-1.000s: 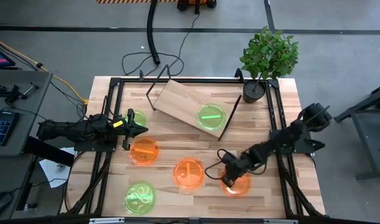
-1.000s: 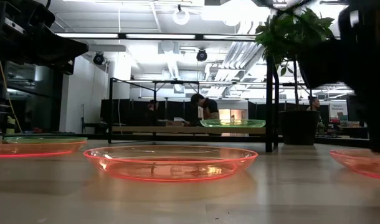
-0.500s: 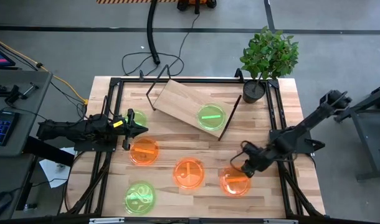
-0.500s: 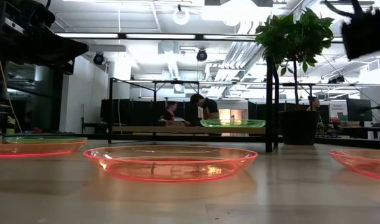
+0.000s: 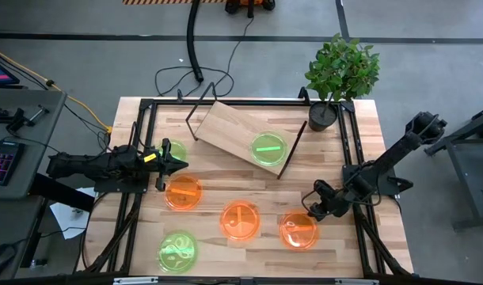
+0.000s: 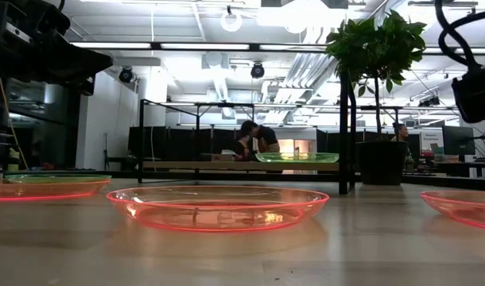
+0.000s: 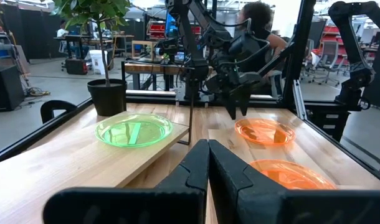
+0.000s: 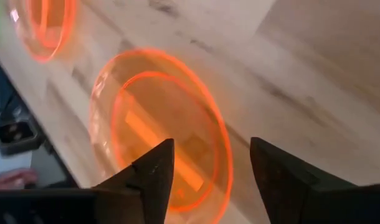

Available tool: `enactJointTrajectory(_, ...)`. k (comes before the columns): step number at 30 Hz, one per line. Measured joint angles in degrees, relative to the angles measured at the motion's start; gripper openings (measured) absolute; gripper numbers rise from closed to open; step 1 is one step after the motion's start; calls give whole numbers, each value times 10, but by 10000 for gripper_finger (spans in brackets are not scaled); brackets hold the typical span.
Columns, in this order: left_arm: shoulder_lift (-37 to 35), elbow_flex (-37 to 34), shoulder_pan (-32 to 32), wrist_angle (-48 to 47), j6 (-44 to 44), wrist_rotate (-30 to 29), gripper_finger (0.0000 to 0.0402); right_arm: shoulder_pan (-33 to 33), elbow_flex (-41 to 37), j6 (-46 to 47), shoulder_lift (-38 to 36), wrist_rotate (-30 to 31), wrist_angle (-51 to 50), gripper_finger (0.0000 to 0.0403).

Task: Place and stack plates onto a shelf
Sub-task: Put the right orange plate on top of the shelf

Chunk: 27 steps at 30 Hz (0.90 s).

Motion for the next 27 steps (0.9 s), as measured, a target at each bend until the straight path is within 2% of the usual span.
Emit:
enactJointTrajectory(7,0,0,0,0,0,0,0,0,0,-32,30,-21,11,193)
enactJointTrajectory(12,0,0,0,0,0,0,0,0,0,-37,88,-38,82,193)
enactJointTrajectory(18,0,0,0,0,0,0,0,0,3,-27,133,-39,121,185)
enactJointTrajectory(21,0,0,0,0,0,0,0,0,2,-4,134,-38,118,139)
enactJointTrajectory(25,0,0,0,0,0,0,0,0,0,25,136,-39,104,25)
enactJointTrajectory(27,0,0,0,0,0,0,0,-2,0,29,137,-41,109,15)
